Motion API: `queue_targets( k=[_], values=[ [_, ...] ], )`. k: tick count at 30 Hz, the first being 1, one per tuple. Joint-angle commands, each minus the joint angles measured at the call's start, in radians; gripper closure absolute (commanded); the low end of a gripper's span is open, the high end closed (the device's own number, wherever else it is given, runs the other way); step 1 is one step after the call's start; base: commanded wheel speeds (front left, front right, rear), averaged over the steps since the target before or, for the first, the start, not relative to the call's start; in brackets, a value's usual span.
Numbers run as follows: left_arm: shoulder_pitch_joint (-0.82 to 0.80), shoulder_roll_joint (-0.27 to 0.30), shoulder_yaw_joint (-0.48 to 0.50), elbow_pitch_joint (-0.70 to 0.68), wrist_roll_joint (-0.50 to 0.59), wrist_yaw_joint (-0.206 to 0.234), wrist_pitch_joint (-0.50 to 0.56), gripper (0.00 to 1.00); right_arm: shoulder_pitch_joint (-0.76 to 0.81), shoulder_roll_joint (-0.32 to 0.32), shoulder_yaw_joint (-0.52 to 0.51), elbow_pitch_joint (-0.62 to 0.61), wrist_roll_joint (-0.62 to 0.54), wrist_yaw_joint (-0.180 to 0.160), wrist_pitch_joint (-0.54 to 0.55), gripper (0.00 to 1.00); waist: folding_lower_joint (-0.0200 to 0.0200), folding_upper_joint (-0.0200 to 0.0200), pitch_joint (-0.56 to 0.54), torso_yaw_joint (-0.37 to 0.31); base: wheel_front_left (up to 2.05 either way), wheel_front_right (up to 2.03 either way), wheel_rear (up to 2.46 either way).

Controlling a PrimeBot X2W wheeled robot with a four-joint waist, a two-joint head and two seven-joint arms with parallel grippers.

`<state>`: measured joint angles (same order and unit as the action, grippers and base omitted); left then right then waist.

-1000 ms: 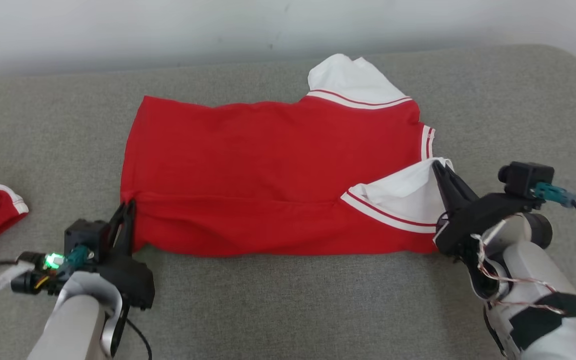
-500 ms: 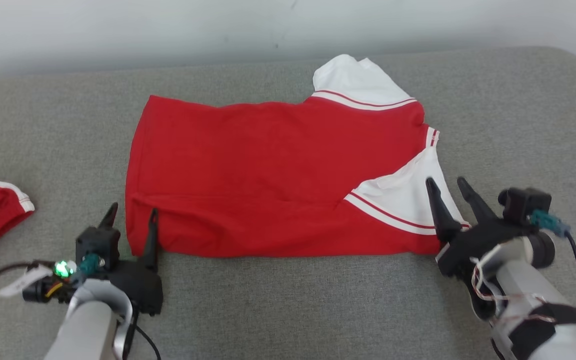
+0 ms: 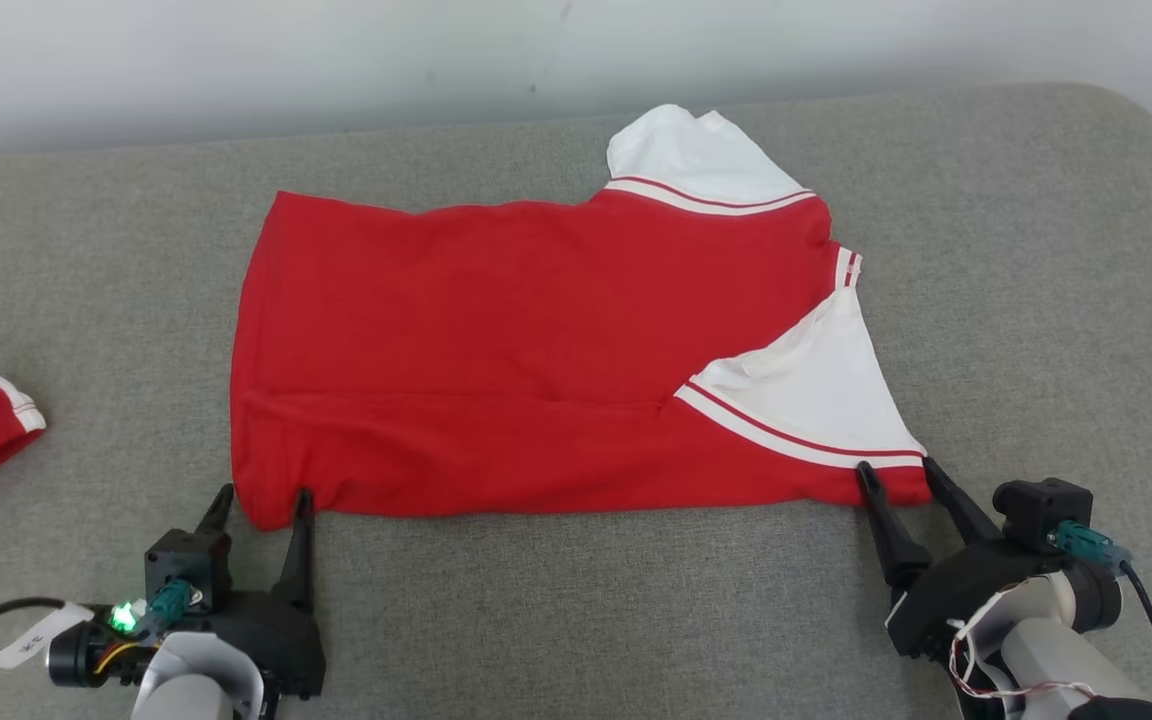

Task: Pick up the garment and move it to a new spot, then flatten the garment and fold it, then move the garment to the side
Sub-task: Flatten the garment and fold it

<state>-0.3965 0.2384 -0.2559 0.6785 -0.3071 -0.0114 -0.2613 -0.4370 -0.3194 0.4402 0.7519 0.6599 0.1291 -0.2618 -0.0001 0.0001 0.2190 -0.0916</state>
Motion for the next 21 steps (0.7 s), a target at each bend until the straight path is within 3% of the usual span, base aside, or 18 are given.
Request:
queue_targets(
  k=[1,4,5,6,7,8,16,21],
  values=[
    [-0.024,-0.009,0.003,0.021,0.0,-0.01,-0.004,0.0,-0.014,0.014,0.003,0.024,-0.017,0.003,-0.002,0.0,0.0001,-0.0001,0.009,-0.003,0.0,0.0,0.0],
    [-0.033,-0.019,0.001,0.07,-0.009,-0.02,-0.003,0.0,-0.017,0.027,0.009,0.044,-0.018,0.003,-0.001,0.05,0.0001,-0.0001,0.011,-0.001,0.0,0.0,0.0],
    [-0.042,-0.023,0.0,0.084,-0.011,-0.023,-0.003,0.0,-0.02,0.032,0.014,0.052,-0.02,0.003,-0.001,0.73,0.0001,-0.0001,0.011,0.0,0.0,0.0,0.0],
    [-0.051,-0.028,0.002,0.102,-0.014,-0.028,-0.003,0.11,-0.023,0.037,0.017,0.057,-0.02,0.003,-0.001,1.0,0.0001,-0.0001,0.011,0.001,0.0,0.0,0.0],
    [-0.057,-0.033,0.004,0.117,-0.018,-0.033,-0.002,0.71,-0.021,0.04,0.02,0.061,-0.019,0.003,0.0,1.0,0.0001,-0.0001,0.009,0.002,0.0,0.0,0.0],
    [-0.063,-0.039,0.01,0.127,-0.027,-0.039,-0.002,1.0,-0.02,0.039,0.021,0.065,-0.016,0.003,-0.001,1.0,0.0001,-0.0001,0.006,0.003,0.0,0.0,0.0],
    [-0.004,-0.051,0.036,0.077,-0.012,-0.056,-0.003,1.0,0.036,-0.005,-0.037,0.012,-0.014,0.002,-0.003,1.0,0.0001,-0.0001,-0.064,0.004,0.0,0.0,0.0],
    [0.158,-0.056,0.049,-0.03,0.003,-0.051,-0.003,1.0,0.203,-0.051,-0.096,-0.103,-0.011,0.002,-0.003,1.0,0.0001,-0.0001,-0.133,0.008,0.0,0.0,0.0]
  ],
)
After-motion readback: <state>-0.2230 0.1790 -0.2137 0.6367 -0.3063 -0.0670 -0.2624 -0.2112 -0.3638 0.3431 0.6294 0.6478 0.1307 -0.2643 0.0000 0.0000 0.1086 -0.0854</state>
